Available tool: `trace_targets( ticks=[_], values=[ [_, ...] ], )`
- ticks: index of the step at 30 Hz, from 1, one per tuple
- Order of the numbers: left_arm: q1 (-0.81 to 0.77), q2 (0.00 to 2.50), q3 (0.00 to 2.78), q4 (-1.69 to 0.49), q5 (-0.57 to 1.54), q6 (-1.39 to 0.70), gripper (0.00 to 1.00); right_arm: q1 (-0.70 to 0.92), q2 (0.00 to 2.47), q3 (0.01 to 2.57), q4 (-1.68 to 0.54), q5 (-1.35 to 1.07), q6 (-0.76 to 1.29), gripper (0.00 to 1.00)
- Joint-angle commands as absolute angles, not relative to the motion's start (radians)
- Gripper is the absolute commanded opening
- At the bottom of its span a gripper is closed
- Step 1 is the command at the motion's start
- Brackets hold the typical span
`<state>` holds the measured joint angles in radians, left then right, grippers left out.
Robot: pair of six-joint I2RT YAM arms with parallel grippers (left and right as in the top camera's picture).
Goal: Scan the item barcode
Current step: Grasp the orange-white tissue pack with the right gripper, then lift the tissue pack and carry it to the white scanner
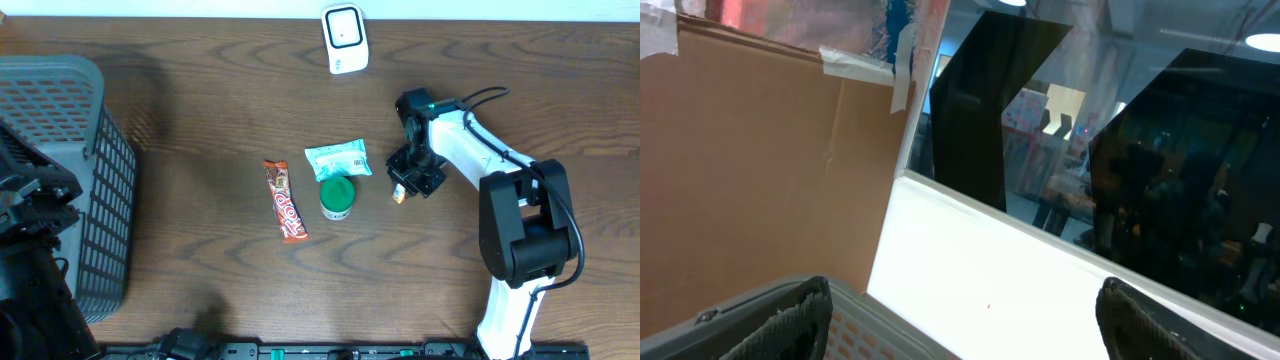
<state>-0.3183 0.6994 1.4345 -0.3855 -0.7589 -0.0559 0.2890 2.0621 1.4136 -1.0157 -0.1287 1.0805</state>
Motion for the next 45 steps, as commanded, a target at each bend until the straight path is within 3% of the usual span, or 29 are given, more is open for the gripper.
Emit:
trace_targets(
  ticks=[1,14,17,21,34,38,45],
  values=[
    [-0.322,0.702,1.429,-0.380,-0.767,-0.068,0.85,0.294,2.064,1.500,-1.074,-0.205,0.896,0.02],
    [-0.322,0.702,1.429,-0.380,-0.767,-0.069,0.85,0.294,2.064,1.973,-1.699,-0.316,0.574,0.01],
    [-0.322,0.702,1.429,-0.380,-0.767,-0.087,0.85,0.295,2.050,2.013,-1.699,-0.556,0.368,0.05],
    [-0.322,0.702,1.429,-0.380,-0.767,-0.088,0.85,0.295,2.029,2.015,-1.699,-0.774,0.268,0.09],
    [-0.322,0.701,1.428,-0.376,-0.767,-0.088,0.85,0.336,2.029,2.015,-1.691,-0.689,0.245,0.08],
    [-0.322,0.701,1.428,-0.377,-0.767,-0.088,0.85,0.360,2.029,2.015,-1.634,-0.523,0.245,0.04],
    [-0.322,0.701,1.420,-0.377,-0.767,-0.088,0.85,0.381,2.023,2.061,-1.448,-0.484,0.245,0.05]
  ],
)
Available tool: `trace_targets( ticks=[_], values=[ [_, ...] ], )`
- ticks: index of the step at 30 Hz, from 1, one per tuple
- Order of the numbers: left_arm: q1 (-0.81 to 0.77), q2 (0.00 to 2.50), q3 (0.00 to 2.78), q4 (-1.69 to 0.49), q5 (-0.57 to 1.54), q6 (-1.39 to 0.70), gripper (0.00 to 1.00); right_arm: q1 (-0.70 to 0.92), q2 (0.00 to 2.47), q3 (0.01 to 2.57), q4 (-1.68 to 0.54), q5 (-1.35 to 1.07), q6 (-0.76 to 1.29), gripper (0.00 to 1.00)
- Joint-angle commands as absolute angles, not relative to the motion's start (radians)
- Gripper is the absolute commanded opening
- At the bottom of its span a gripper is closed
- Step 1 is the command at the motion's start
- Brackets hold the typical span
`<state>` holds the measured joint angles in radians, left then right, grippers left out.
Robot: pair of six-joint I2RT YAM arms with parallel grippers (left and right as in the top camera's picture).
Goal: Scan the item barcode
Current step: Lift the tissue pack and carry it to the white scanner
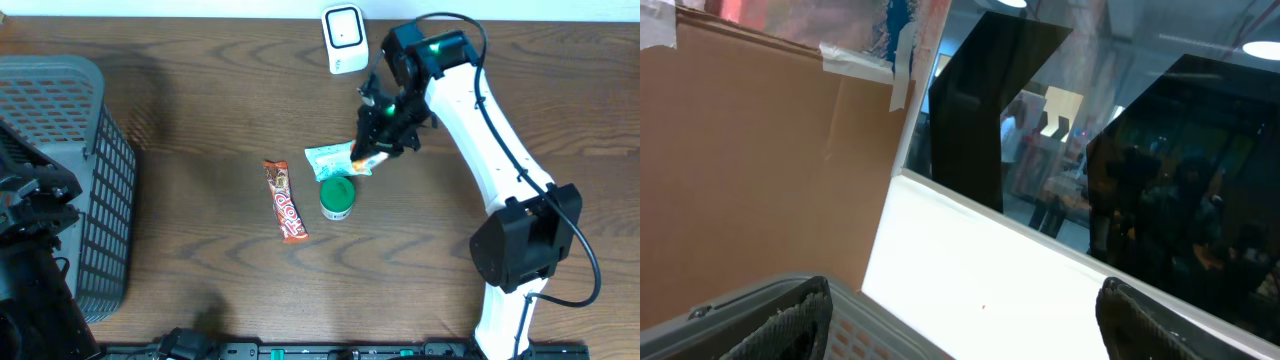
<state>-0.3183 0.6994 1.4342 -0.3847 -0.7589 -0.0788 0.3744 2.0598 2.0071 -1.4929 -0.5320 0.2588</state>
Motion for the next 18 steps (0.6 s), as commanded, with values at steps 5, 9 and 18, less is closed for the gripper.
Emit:
trace_targets(
  ticks=[5,9,18],
  values=[
    [-0.322,0.701,1.414,-0.376,-0.767,-0.088,0.85,0.387,2.019,2.100,-1.206,-0.307,0.245,0.01],
    [-0.322,0.701,1.413,-0.376,-0.767,-0.088,0.85,0.398,2.019,2.100,-0.998,-0.096,0.245,0.01],
    [-0.322,0.701,1.408,-0.376,-0.767,-0.088,0.85,0.434,2.042,2.075,-0.598,0.290,0.208,0.01]
  ],
)
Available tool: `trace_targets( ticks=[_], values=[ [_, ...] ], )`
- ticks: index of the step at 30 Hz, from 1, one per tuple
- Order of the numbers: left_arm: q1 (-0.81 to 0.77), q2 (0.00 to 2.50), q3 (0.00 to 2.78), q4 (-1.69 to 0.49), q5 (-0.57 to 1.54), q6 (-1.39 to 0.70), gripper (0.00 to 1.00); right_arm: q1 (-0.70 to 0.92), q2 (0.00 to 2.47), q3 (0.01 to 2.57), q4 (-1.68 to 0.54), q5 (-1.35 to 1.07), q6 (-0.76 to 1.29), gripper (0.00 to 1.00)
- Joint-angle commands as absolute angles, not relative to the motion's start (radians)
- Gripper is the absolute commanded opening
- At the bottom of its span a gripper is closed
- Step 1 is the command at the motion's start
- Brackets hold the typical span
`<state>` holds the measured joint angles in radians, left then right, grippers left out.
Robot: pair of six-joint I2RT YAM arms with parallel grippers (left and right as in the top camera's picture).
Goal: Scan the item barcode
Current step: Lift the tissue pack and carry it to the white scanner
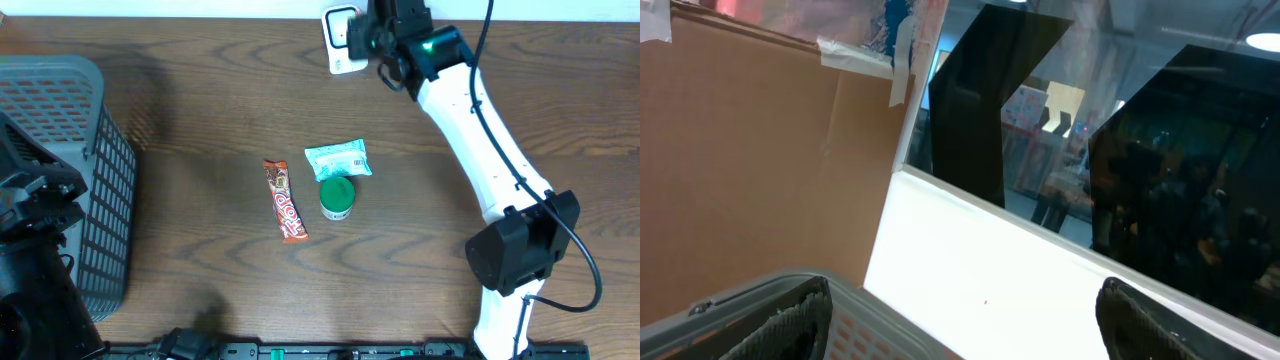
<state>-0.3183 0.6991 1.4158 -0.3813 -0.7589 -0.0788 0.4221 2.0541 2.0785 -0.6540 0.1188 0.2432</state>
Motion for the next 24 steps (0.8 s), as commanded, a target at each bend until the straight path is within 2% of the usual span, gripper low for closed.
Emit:
trace_targets(
  ticks=[1,13,24],
  values=[
    [-0.322,0.701,1.408,-0.376,-0.767,-0.088,0.85,0.434,2.052,2.074,-0.557,0.297,0.192,0.01],
    [-0.322,0.702,1.408,-0.376,-0.767,-0.088,0.85,0.434,2.293,2.072,-0.123,0.310,-0.104,0.01],
    [-0.322,0.702,1.408,-0.377,-0.767,-0.088,0.85,0.434,2.490,2.072,0.203,0.308,-0.117,0.02]
  ],
)
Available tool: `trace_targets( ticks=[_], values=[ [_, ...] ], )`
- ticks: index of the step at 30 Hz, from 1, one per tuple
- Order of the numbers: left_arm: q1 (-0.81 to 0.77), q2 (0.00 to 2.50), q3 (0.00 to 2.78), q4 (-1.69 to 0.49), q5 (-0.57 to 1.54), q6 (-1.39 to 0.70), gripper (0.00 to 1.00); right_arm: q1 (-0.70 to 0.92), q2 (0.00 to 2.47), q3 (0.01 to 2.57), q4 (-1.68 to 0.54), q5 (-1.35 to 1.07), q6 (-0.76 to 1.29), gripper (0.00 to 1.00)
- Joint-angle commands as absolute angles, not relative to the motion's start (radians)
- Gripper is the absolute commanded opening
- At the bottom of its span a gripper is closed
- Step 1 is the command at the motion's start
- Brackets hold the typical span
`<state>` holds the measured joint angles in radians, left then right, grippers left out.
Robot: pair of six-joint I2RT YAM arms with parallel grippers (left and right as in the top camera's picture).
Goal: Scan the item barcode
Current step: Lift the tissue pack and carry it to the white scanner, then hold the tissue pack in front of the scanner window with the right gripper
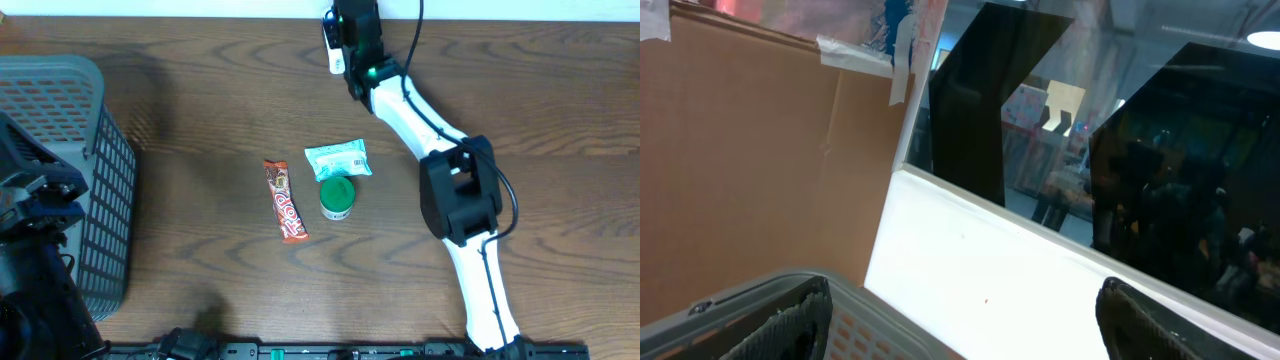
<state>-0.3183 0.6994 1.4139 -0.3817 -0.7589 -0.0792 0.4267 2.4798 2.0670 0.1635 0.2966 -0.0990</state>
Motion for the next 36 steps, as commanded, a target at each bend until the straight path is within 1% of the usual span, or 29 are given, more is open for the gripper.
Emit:
trace_targets(
  ticks=[1,11,18,26,32,36],
  values=[
    [-0.322,0.702,1.408,-0.377,-0.767,-0.088,0.85,0.434,2.500,2.072,0.217,0.306,-0.117,0.02],
    [-0.322,0.703,1.406,-0.376,-0.767,-0.088,0.85,0.428,2.585,2.072,0.233,0.296,-0.090,0.02],
    [-0.322,0.704,1.394,-0.368,-0.767,-0.088,0.85,0.428,2.588,2.072,0.228,0.276,-0.083,0.01],
    [-0.322,0.704,1.384,-0.356,-0.768,-0.088,0.85,0.429,2.566,2.072,0.174,0.280,-0.086,0.01],
    [-0.322,0.704,1.384,-0.353,-0.768,-0.088,0.85,0.438,2.440,2.072,0.074,0.284,-0.141,0.03],
    [-0.315,0.701,1.384,-0.349,-0.769,-0.087,0.85,0.434,2.307,2.072,-0.107,0.287,-0.199,0.01]
  ],
)
